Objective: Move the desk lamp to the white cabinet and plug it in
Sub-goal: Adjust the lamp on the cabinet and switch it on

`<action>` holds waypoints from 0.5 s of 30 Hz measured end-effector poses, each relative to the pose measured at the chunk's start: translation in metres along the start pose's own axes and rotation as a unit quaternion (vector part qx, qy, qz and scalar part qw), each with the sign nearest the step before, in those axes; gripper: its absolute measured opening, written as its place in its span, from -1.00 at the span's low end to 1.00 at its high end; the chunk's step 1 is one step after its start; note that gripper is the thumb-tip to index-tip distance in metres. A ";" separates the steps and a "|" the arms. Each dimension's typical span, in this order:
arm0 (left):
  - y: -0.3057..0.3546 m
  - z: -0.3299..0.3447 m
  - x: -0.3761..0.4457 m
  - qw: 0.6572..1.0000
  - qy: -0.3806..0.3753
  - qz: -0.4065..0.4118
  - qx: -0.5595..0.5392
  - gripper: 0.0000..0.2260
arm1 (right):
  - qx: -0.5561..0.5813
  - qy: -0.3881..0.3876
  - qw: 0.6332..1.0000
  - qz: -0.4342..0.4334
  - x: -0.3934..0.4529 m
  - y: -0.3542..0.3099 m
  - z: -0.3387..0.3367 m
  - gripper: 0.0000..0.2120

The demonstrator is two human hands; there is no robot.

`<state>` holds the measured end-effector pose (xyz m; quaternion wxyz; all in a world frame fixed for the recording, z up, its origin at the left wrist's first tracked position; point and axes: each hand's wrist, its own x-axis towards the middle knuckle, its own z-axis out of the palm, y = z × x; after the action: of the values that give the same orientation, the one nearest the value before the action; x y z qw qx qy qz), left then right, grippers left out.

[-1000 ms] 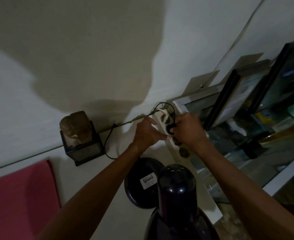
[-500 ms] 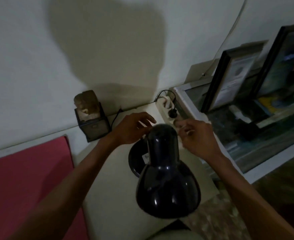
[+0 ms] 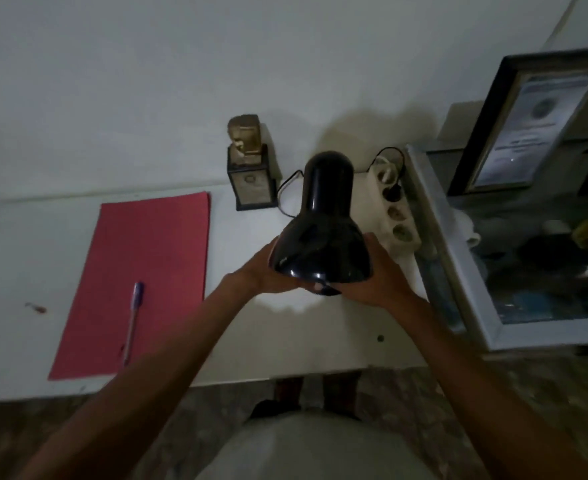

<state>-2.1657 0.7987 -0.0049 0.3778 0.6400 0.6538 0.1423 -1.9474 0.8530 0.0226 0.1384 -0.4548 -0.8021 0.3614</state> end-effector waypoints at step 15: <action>0.028 0.073 -0.035 0.941 0.314 -0.085 -0.087 -0.16 | -0.084 0.072 0.994 0.009 -0.031 0.027 0.040 -0.28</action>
<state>-2.0999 0.7482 -0.0248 0.2179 0.4691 0.7766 0.3597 -1.9354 0.8175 -0.0213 0.1541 -0.4970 -0.8135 0.2597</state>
